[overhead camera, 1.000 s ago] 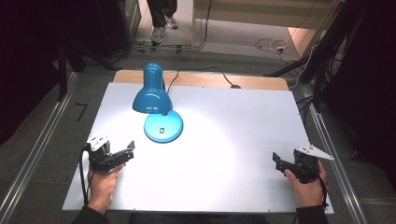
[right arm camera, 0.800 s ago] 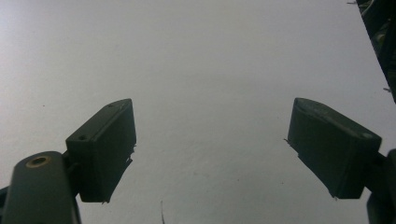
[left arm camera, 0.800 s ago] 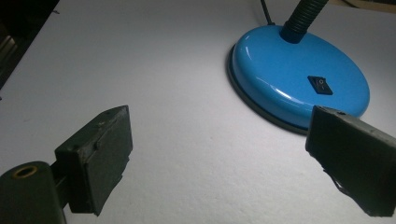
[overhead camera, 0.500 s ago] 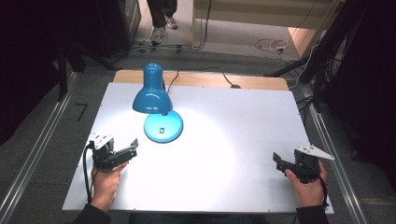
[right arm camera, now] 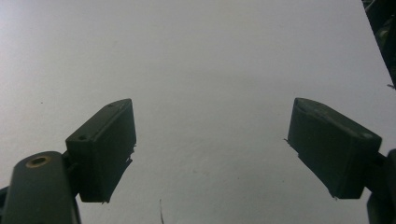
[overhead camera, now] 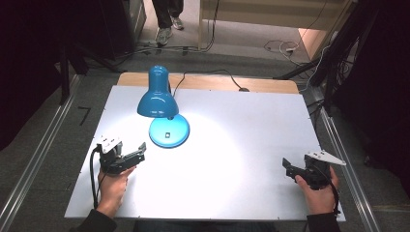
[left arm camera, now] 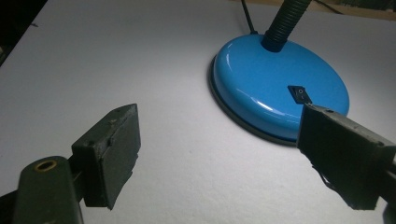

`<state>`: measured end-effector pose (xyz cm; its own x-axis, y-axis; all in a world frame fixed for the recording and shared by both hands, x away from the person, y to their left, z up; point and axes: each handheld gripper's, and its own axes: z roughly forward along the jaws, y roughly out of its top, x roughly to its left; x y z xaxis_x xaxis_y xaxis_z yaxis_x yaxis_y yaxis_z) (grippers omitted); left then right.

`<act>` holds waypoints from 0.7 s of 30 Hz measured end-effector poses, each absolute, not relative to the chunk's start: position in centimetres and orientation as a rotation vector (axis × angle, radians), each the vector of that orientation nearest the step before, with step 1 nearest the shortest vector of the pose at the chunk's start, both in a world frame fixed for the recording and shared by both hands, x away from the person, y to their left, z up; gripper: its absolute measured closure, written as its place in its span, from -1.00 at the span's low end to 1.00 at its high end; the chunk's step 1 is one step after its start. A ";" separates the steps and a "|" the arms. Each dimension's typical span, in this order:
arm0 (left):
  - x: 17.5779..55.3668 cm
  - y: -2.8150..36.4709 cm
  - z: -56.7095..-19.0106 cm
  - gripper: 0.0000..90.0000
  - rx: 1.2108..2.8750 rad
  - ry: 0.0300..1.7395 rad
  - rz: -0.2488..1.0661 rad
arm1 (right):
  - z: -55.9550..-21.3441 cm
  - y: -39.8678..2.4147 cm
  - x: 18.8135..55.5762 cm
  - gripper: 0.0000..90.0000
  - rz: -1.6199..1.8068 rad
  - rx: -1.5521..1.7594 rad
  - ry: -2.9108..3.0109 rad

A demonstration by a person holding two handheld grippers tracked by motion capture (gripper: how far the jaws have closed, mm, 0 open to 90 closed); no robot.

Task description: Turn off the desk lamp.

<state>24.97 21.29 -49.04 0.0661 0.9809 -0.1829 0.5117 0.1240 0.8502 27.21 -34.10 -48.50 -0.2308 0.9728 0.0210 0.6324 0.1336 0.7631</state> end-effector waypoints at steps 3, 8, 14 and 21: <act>25.2 21.1 -49.1 -0.68 1.505 1.558 0.703 | -48.5 -34.1 27.2 -0.69 0.913 1.540 1.927; 25.4 20.9 -49.1 -0.67 1.510 1.557 0.701 | -48.5 -34.1 27.2 -0.69 0.914 1.538 1.928; 25.8 20.6 -49.1 -0.61 1.520 1.543 0.702 | -48.5 -34.1 27.2 -0.69 0.918 1.540 1.925; 26.1 20.0 -49.0 -0.52 1.540 1.519 0.708 | -48.5 -34.1 27.2 -0.69 0.922 1.542 1.925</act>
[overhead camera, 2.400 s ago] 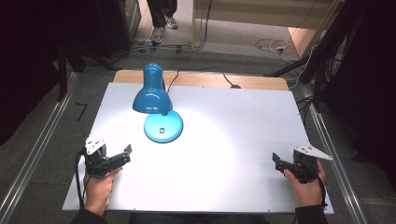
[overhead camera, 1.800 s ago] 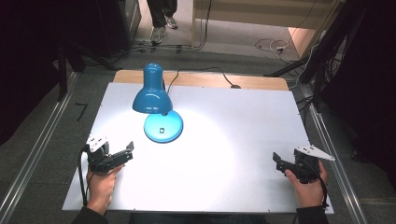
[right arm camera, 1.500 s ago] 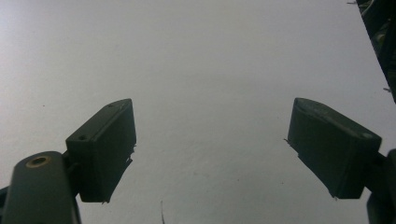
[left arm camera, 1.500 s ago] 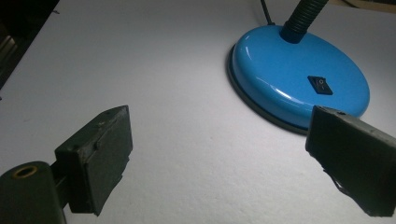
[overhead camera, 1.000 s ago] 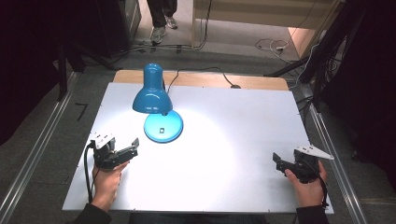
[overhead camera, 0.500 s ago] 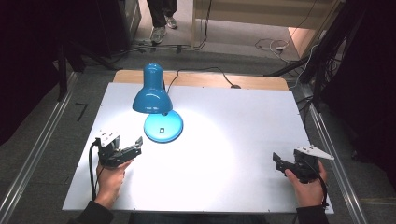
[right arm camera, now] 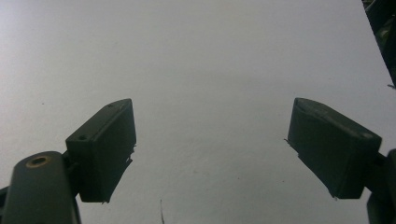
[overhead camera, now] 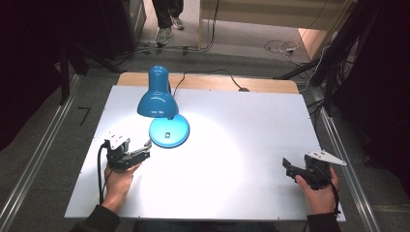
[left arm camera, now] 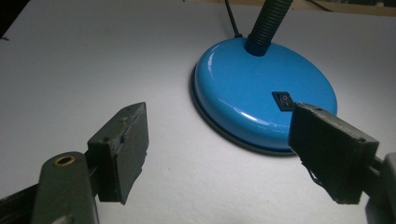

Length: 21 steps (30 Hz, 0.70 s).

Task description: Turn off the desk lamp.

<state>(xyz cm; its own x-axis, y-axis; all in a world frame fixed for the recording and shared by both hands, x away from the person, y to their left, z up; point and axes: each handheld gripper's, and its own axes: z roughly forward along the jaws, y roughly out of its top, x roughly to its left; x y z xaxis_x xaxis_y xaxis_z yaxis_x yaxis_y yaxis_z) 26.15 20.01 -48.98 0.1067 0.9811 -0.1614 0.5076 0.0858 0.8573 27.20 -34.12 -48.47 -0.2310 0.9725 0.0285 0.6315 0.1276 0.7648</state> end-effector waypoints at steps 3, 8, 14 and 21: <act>26.3 19.7 -48.9 -0.47 1.543 1.509 0.710 | -48.5 -34.1 27.2 -0.69 0.923 1.542 1.925; 26.7 19.4 -49.0 -0.39 1.545 1.505 0.712 | -48.5 -34.1 27.2 -0.69 0.924 1.544 1.926; 26.9 19.0 -49.0 -0.25 1.551 1.494 0.716 | -48.5 -34.1 27.2 -0.69 0.925 1.545 1.926; 27.2 18.4 -48.9 0.06 1.567 1.470 0.721 | -48.5 -34.1 27.2 -0.69 0.928 1.545 1.927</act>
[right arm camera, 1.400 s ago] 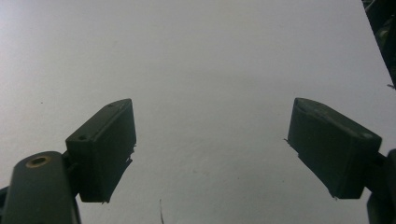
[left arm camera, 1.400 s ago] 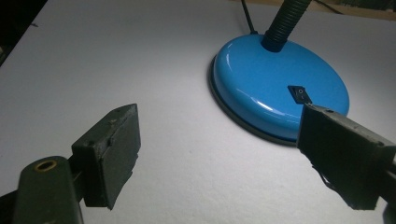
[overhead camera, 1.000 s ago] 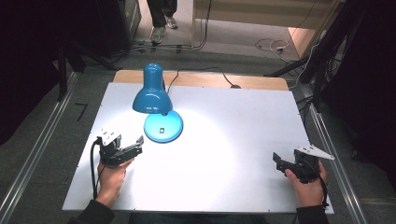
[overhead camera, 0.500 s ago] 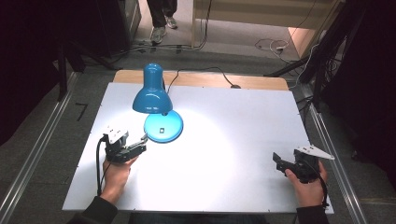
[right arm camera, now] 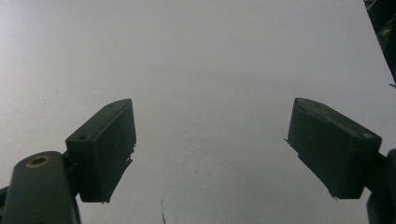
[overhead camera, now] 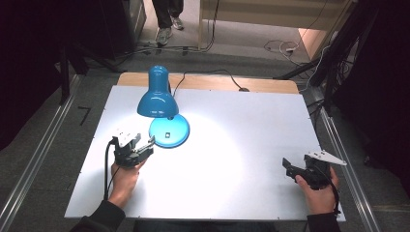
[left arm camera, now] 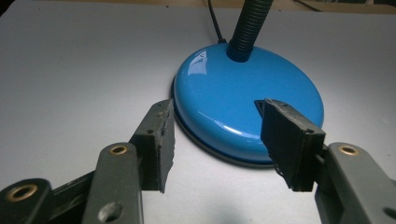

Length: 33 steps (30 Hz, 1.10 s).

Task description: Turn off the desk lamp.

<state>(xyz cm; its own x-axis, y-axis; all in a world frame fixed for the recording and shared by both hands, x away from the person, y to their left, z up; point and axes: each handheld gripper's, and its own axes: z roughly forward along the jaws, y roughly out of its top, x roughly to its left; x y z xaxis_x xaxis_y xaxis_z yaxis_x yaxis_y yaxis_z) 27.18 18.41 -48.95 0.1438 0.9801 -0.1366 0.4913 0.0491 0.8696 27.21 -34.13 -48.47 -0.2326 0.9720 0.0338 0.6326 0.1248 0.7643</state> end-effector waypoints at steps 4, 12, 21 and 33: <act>27.4 18.1 -48.9 0.24 1.580 1.455 0.717 | -48.4 -34.1 27.2 -0.69 0.930 1.546 1.926; 27.8 17.6 -48.9 0.56 1.584 1.455 0.715 | -48.4 -34.1 27.2 -0.69 0.931 1.550 1.925; 28.4 17.1 -49.2 0.92 1.596 1.447 0.687 | -48.4 -34.1 27.2 -0.69 0.934 1.549 1.928; 29.0 16.9 -49.6 1.00 1.599 1.433 0.667 | -48.5 -33.9 27.3 -0.69 0.938 1.546 1.938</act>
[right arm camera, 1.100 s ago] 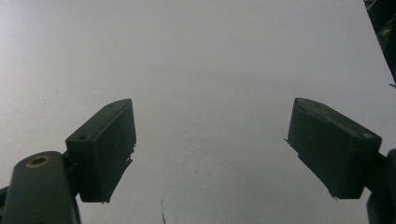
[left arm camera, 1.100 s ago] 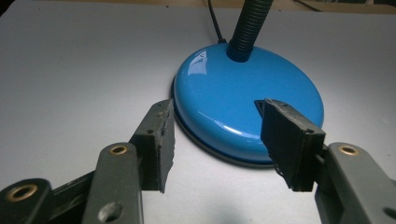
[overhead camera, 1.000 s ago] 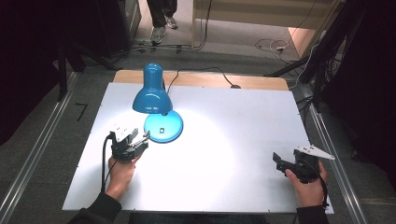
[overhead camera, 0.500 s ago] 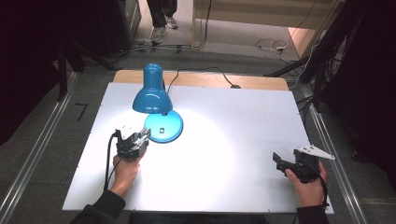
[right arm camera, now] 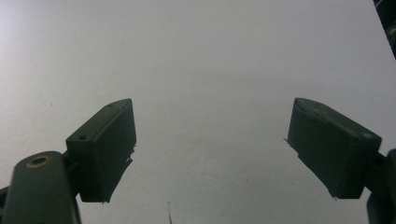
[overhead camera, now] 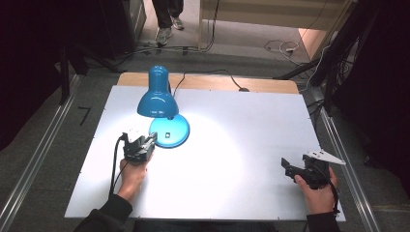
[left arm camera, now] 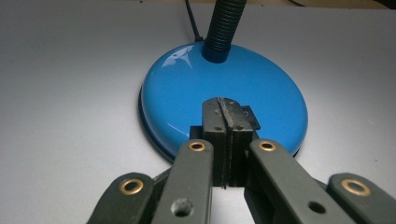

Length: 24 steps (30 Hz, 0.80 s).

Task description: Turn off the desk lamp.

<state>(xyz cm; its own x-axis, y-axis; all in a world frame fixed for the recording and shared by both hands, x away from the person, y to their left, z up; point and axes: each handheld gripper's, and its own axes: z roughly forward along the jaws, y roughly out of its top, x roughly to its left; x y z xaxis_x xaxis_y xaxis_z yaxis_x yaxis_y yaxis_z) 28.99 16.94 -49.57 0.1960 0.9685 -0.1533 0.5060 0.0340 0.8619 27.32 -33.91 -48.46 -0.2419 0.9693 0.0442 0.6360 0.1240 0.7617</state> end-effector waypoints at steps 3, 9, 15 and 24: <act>29.1 16.9 -49.6 1.00 1.601 1.425 0.655 | -48.4 -34.0 27.3 -0.69 0.938 1.545 1.933; 29.2 16.9 -49.6 1.00 1.601 1.409 0.644 | -48.3 -34.1 27.2 -0.69 0.941 1.545 1.927; 29.4 16.6 -49.6 1.00 1.611 1.401 0.637 | -48.4 -34.1 27.2 -0.69 0.942 1.545 1.929; 30.3 15.9 -49.8 1.00 1.643 1.383 0.622 | -48.3 -34.0 27.2 -0.69 0.940 1.543 1.931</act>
